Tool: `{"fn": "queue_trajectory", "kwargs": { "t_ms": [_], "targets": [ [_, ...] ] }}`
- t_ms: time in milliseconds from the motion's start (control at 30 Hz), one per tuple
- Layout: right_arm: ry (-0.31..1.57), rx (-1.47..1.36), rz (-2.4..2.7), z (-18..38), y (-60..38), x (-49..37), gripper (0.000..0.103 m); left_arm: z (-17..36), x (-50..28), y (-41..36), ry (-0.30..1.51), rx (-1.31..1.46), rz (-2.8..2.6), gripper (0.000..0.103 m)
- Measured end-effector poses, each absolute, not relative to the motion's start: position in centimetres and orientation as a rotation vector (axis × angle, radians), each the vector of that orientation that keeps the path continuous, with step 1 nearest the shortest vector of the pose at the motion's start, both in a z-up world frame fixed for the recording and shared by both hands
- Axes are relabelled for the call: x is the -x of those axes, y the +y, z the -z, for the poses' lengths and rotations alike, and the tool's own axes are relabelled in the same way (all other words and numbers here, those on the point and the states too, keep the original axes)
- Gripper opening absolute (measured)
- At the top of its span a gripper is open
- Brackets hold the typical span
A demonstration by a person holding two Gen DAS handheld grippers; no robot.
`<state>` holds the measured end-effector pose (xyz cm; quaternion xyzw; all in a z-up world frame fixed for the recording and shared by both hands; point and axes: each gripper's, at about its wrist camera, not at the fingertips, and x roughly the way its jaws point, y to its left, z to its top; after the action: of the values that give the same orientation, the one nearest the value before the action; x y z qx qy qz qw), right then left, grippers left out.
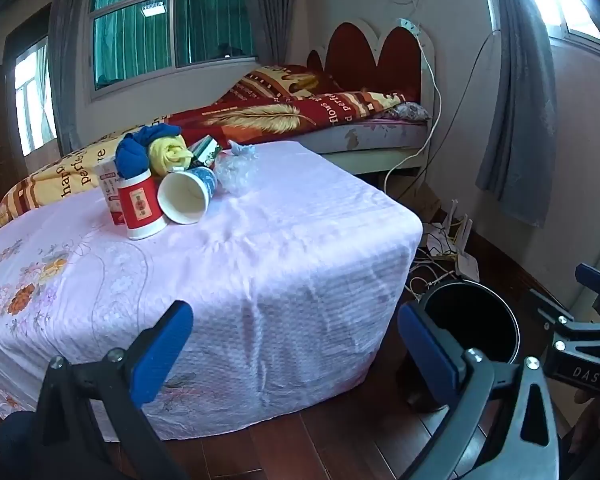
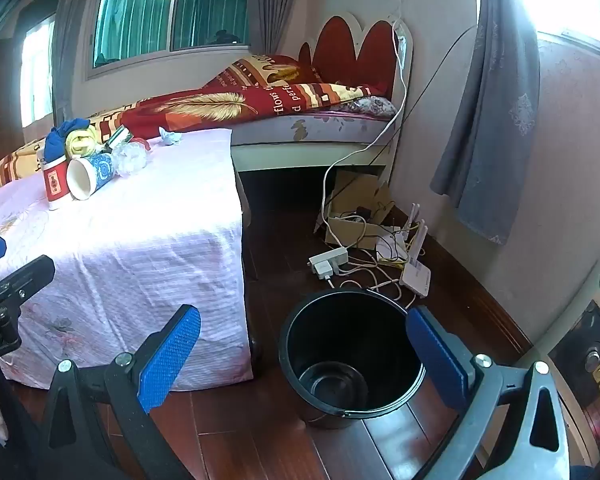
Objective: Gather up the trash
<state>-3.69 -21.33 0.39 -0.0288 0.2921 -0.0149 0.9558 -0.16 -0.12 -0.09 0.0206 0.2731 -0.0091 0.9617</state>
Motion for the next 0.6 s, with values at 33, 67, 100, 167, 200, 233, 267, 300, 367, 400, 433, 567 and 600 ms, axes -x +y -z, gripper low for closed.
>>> {"fn": "queue_trajectory", "kwargs": {
  "t_ms": [33, 67, 100, 167, 200, 233, 267, 300, 367, 400, 433, 567, 600],
  "targets": [
    [0.6, 0.062, 0.031, -0.38, -21.32, 3.66, 0.103, 0.11, 0.26, -0.16, 0.555, -0.042, 0.02, 0.103],
    [0.604, 0.064, 0.03, -0.37, -21.3, 3.64, 0.103, 0.11, 0.37, -0.19, 0.556, -0.041, 0.025, 0.103],
    [0.605, 0.064, 0.029, -0.36, -21.31, 3.63, 0.103, 0.09, 0.49, -0.22, 0.557, -0.041, 0.026, 0.103],
    [0.604, 0.063, 0.031, -0.35, -21.33, 3.62, 0.103, 0.01, 0.76, -0.28, 0.555, -0.042, 0.029, 0.103],
    [0.604, 0.062, 0.03, -0.36, -21.35, 3.61, 0.103, 0.27, -0.02, 0.33, 0.567, -0.034, 0.018, 0.103],
    [0.603, 0.065, 0.031, -0.35, -21.28, 3.63, 0.103, 0.31, -0.03, 0.4, 0.566, -0.033, 0.019, 0.103],
    [0.603, 0.065, 0.031, -0.33, -21.27, 3.62, 0.103, 0.24, -0.08, 0.06, 0.568, -0.041, 0.014, 0.103],
    [0.604, 0.064, 0.03, -0.33, -21.28, 3.62, 0.103, 0.28, -0.12, 0.06, 0.568, -0.041, 0.015, 0.103],
    [0.604, 0.063, 0.03, -0.3, -21.28, 3.63, 0.103, 0.35, -0.23, 0.09, 0.569, -0.04, 0.015, 0.103],
    [0.603, 0.063, 0.03, -0.29, -21.27, 3.63, 0.103, 0.25, -0.04, -0.01, 0.566, -0.04, 0.012, 0.103],
    [0.604, 0.063, 0.03, -0.27, -21.26, 3.62, 0.103, 0.25, -0.05, -0.01, 0.566, -0.039, 0.013, 0.103],
    [0.605, 0.066, 0.03, -0.2, -21.17, 3.58, 0.103, 0.24, 0.04, -0.06, 0.565, -0.038, 0.014, 0.103],
    [0.604, 0.065, 0.029, -0.19, -21.16, 3.57, 0.103, 0.26, 0.04, -0.08, 0.564, -0.04, 0.012, 0.103]
  ]
}}
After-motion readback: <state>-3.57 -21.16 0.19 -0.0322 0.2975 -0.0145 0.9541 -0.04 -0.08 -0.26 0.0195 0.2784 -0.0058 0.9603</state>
